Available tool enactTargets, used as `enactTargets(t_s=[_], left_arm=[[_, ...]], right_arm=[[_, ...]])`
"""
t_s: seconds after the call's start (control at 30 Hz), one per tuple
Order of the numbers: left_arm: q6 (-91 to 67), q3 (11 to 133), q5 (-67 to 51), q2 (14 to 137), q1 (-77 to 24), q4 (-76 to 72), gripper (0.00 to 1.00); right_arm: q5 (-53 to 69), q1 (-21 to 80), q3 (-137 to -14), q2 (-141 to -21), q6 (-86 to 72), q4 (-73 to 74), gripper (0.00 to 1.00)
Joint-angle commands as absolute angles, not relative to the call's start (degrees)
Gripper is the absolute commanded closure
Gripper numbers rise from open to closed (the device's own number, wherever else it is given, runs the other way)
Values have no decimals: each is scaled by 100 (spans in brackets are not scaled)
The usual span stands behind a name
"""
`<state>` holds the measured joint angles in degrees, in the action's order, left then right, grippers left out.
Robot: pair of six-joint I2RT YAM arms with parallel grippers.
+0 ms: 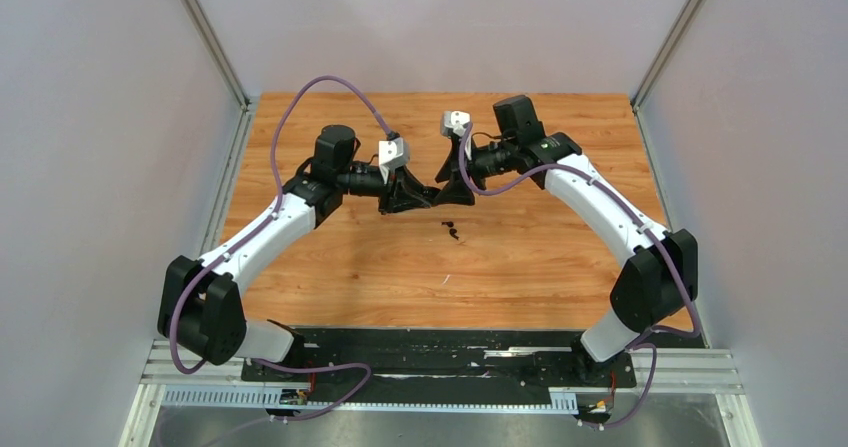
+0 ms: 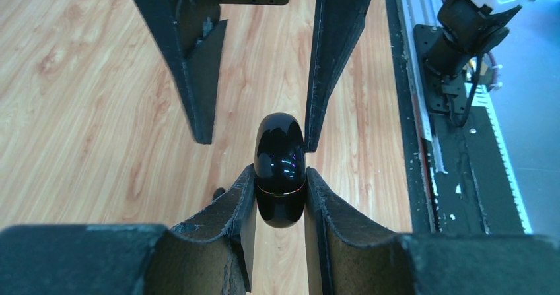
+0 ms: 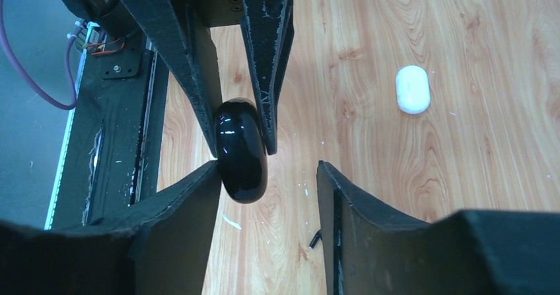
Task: Insert the wireless bluetooth earbuds into the charging case
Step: Open the charging case.
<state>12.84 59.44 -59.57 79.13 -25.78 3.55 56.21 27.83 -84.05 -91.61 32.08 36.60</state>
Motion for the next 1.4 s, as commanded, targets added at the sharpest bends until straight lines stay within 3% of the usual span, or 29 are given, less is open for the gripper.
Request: enactTargets(t_s=[0.0, 0.27, 0.77, 1.37], left_arm=[[1563, 6215, -6110, 7723, -2601, 287, 100], [1656, 6185, -6041, 7765, -2625, 286, 100], [1362, 6095, -6008, 7803, -2667, 141, 100], [802, 5898, -5792, 7771, -2685, -465, 100]], right_arm=[[5356, 2804, -8512, -9158, 2965, 3148, 50], [5053, 2775, -8629, -9108, 2843, 2942, 62], [4602, 2711, -8473, -8854, 2269, 2413, 51], [4682, 2663, -8230, -8746, 2329, 2332, 49]])
